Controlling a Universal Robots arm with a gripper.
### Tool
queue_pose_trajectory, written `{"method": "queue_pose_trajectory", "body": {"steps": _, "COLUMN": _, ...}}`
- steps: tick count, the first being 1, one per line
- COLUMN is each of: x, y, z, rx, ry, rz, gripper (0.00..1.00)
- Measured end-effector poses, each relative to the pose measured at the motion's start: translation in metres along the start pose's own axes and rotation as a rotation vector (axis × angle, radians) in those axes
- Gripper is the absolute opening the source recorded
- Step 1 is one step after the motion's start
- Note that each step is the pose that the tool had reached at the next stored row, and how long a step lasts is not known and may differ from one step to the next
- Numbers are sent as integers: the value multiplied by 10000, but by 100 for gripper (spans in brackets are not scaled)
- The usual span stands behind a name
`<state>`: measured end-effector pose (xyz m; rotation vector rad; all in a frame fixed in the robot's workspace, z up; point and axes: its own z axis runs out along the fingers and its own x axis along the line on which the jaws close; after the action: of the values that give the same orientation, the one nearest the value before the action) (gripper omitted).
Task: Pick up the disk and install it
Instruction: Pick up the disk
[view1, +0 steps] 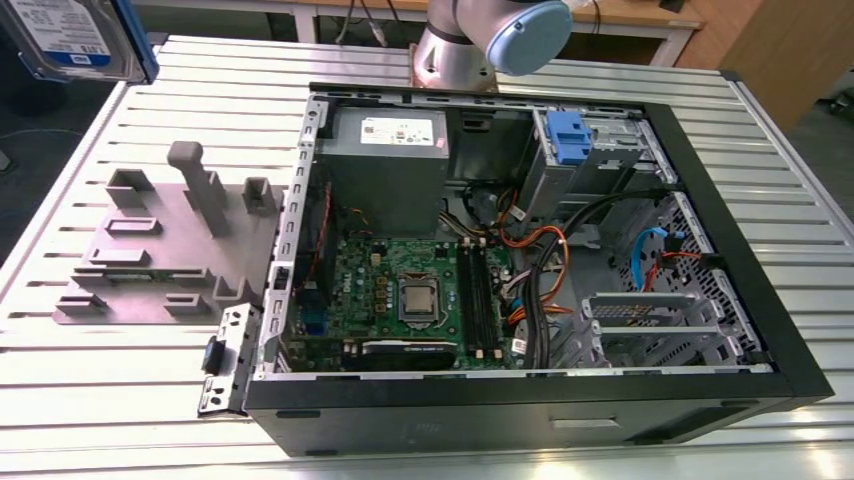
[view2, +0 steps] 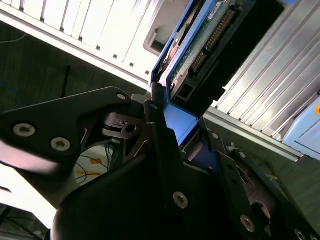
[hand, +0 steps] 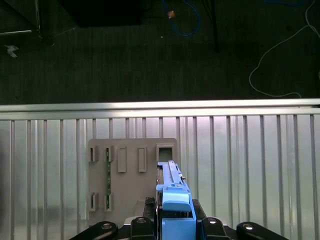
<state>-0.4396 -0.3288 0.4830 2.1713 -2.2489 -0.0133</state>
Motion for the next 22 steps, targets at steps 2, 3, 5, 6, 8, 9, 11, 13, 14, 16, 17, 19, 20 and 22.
{"method": "queue_pose_trajectory", "body": {"steps": 2, "x": 0, "y": 0, "z": -33, "rx": 1, "ry": 0, "rz": 0, "gripper": 37}}
{"method": "queue_pose_trajectory", "body": {"steps": 3, "x": 0, "y": 1, "z": -44, "rx": 0, "ry": 0, "rz": 0, "gripper": 37}}
{"method": "queue_pose_trajectory", "body": {"steps": 5, "x": 0, "y": 1, "z": -53, "rx": 0, "ry": 0, "rz": 0, "gripper": 37}}
{"method": "queue_pose_trajectory", "body": {"steps": 6, "x": 1, "y": 0, "z": -55, "rx": -2, "ry": 1, "rz": -1, "gripper": 37}}
{"method": "queue_pose_trajectory", "body": {"steps": 8, "x": 10, "y": 0, "z": -55, "rx": 1, "ry": 0, "rz": -1, "gripper": 37}}
{"method": "queue_pose_trajectory", "body": {"steps": 9, "x": 17, "y": 0, "z": -56, "rx": 0, "ry": 1, "rz": 0, "gripper": 37}}
{"method": "queue_pose_trajectory", "body": {"steps": 11, "x": 40, "y": -1, "z": -56, "rx": 0, "ry": 0, "rz": 0, "gripper": 37}}
{"method": "queue_pose_trajectory", "body": {"steps": 13, "x": 66, "y": -1, "z": -55, "rx": 0, "ry": 0, "rz": 0, "gripper": 37}}
{"method": "queue_pose_trajectory", "body": {"steps": 14, "x": 77, "y": -2, "z": -55, "rx": 0, "ry": 1, "rz": 0, "gripper": 37}}
{"method": "queue_pose_trajectory", "body": {"steps": 16, "x": 90, "y": -3, "z": -55, "rx": 0, "ry": 1, "rz": -1, "gripper": 37}}
{"method": "queue_pose_trajectory", "body": {"steps": 17, "x": 93, "y": -4, "z": -56, "rx": -1, "ry": 0, "rz": 0, "gripper": 37}}
{"method": "queue_pose_trajectory", "body": {"steps": 19, "x": 99, "y": -16, "z": -55, "rx": 1, "ry": 0, "rz": 0, "gripper": 37}}
{"method": "queue_pose_trajectory", "body": {"steps": 20, "x": 102, "y": -26, "z": -56, "rx": 0, "ry": 0, "rz": 0, "gripper": 37}}
{"method": "queue_pose_trajectory", "body": {"steps": 22, "x": 104, "y": -49, "z": -56, "rx": 0, "ry": 0, "rz": 0, "gripper": 37}}
